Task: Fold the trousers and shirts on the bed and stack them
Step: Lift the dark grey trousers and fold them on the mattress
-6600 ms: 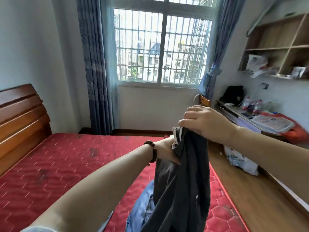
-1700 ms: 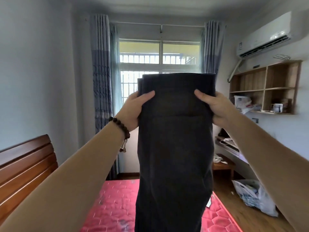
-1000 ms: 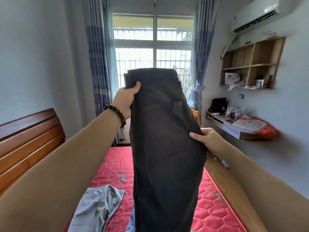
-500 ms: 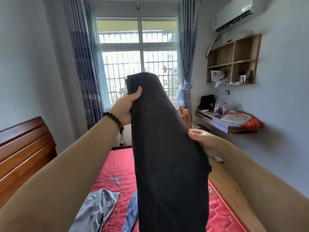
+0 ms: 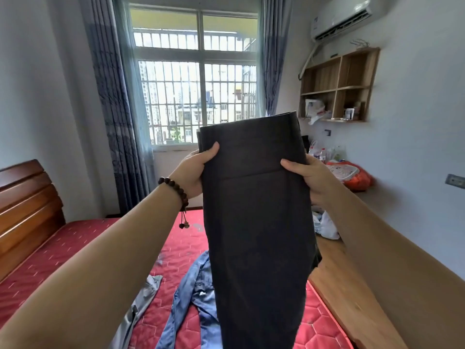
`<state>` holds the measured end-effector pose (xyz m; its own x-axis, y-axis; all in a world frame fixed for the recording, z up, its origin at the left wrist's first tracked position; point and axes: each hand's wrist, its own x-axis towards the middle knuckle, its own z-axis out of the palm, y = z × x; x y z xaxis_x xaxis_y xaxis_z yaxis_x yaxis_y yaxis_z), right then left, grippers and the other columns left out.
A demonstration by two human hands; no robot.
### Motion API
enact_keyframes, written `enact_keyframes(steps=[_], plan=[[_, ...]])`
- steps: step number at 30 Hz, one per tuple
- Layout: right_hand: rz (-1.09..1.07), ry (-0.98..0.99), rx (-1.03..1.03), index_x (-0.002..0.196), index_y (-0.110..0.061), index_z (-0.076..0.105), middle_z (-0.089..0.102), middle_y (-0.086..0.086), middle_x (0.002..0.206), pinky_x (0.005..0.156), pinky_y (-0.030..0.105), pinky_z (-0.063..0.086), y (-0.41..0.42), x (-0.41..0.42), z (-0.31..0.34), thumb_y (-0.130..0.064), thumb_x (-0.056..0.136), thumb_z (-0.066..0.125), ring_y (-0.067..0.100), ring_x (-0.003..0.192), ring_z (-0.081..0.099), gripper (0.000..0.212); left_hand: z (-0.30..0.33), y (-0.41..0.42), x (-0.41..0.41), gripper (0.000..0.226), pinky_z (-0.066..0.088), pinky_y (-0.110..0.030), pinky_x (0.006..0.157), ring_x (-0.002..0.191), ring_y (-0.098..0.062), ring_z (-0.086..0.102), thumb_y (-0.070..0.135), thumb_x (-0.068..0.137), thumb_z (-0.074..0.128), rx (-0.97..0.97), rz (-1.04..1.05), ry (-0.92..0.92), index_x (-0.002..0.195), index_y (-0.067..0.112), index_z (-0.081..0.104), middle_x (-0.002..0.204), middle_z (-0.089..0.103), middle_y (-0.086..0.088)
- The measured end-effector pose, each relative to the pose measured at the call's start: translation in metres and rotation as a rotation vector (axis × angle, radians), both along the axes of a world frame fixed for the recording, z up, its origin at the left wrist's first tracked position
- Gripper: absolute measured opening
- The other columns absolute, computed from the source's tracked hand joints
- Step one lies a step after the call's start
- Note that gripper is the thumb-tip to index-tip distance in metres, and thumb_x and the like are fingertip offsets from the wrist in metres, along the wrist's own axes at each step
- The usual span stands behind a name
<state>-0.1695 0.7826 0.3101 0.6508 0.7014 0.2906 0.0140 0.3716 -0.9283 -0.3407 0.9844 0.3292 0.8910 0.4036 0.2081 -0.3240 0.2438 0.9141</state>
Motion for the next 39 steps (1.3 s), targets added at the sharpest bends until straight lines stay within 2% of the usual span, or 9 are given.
enact_keyframes(steps=[5,8,11,14,18,24,30,34,39], plan=[[0.041,0.023,-0.111,0.122,-0.01,0.063,0.069,0.01,0.117,0.087,0.042,0.056,-0.035,0.021,-0.004,-0.028,0.072,0.077,0.028,0.106,0.067,0.055,-0.027,-0.013,0.016,0.037,0.056,-0.039,0.082,0.112,-0.028,0.063,0.025,0.093,0.054,-0.081,-0.199,-0.003,0.124,0.006,0.06,0.125,0.064,-0.013],[0.067,0.02,-0.205,0.122,-0.012,0.065,0.067,0.009,0.121,0.092,0.044,0.053,-0.054,0.041,-0.001,-0.042,0.063,0.085,0.029,0.112,0.064,0.068,-0.037,-0.02,0.031,0.036,0.055,-0.036,0.086,0.113,-0.025,0.063,0.031,0.095,0.05,-0.082,-0.306,-0.032,0.115,0.009,0.07,0.124,0.065,-0.01],[0.067,0.015,-0.222,0.123,-0.013,0.065,0.066,0.011,0.123,0.093,0.047,0.052,-0.062,0.063,-0.002,-0.041,0.062,0.086,0.032,0.112,0.063,0.07,-0.043,-0.026,0.054,0.037,0.055,-0.034,0.085,0.112,-0.022,0.064,0.034,0.096,0.047,-0.09,-0.347,-0.038,0.11,0.012,0.073,0.12,0.067,-0.007],[-0.014,0.024,-0.247,0.126,-0.013,0.062,0.066,0.011,0.123,0.099,0.05,0.048,-0.059,0.09,-0.015,-0.036,0.069,0.081,0.033,0.112,0.063,0.064,-0.053,-0.026,0.084,0.034,0.057,-0.034,0.079,0.108,-0.023,0.066,0.031,0.096,0.051,-0.119,-0.266,0.02,0.108,0.009,0.073,0.119,0.068,-0.01],[-0.089,0.052,-0.279,0.123,-0.013,0.062,0.068,0.01,0.119,0.1,0.052,0.047,-0.043,0.135,-0.055,-0.038,0.057,0.088,0.031,0.108,0.066,0.075,-0.082,-0.015,0.134,0.026,0.059,-0.034,0.071,0.095,-0.024,0.071,0.022,0.094,0.059,-0.093,-0.075,0.138,0.113,0.005,0.064,0.108,0.072,-0.011],[-0.152,-0.002,-0.373,0.11,-0.02,0.07,0.071,0.005,0.113,0.092,0.05,0.052,-0.002,0.228,-0.144,-0.048,0.055,0.088,0.028,0.103,0.068,0.064,-0.156,0.021,0.225,0.027,0.055,-0.033,0.088,0.093,-0.021,0.068,0.012,0.09,0.064,0.092,0.133,0.227,0.113,-0.001,0.064,0.105,0.07,-0.011],[-0.179,0.071,-0.446,0.107,-0.012,0.067,0.072,0.009,0.107,0.08,0.037,0.058,0.063,0.324,-0.229,-0.012,0.089,0.066,0.025,0.095,0.07,0.019,-0.241,0.077,0.326,0.002,0.058,-0.026,0.075,0.086,-0.018,0.07,0.018,0.084,0.073,0.144,0.303,0.359,0.084,0.016,0.072,0.085,0.075,0.003],[-0.167,0.072,-0.528,0.106,-0.006,0.064,0.067,0.013,0.107,0.086,0.036,0.055,0.102,0.365,-0.266,0.0,0.09,0.059,0.024,0.092,0.066,0.018,-0.288,0.107,0.379,0.01,0.054,-0.042,0.09,0.092,-0.024,0.066,0.016,0.086,0.071,0.159,0.4,0.466,0.093,0.009,0.07,0.099,0.071,-0.011],[-0.136,0.067,-0.619,0.106,-0.007,0.064,0.067,0.017,0.112,0.092,0.04,0.052,0.141,0.417,-0.314,-0.001,0.09,0.061,0.027,0.096,0.064,0.018,-0.336,0.138,0.424,0.015,0.05,-0.048,0.095,0.103,-0.031,0.066,0.012,0.091,0.063,0.253,0.409,0.609,0.104,0.006,0.067,0.108,0.069,-0.016]])
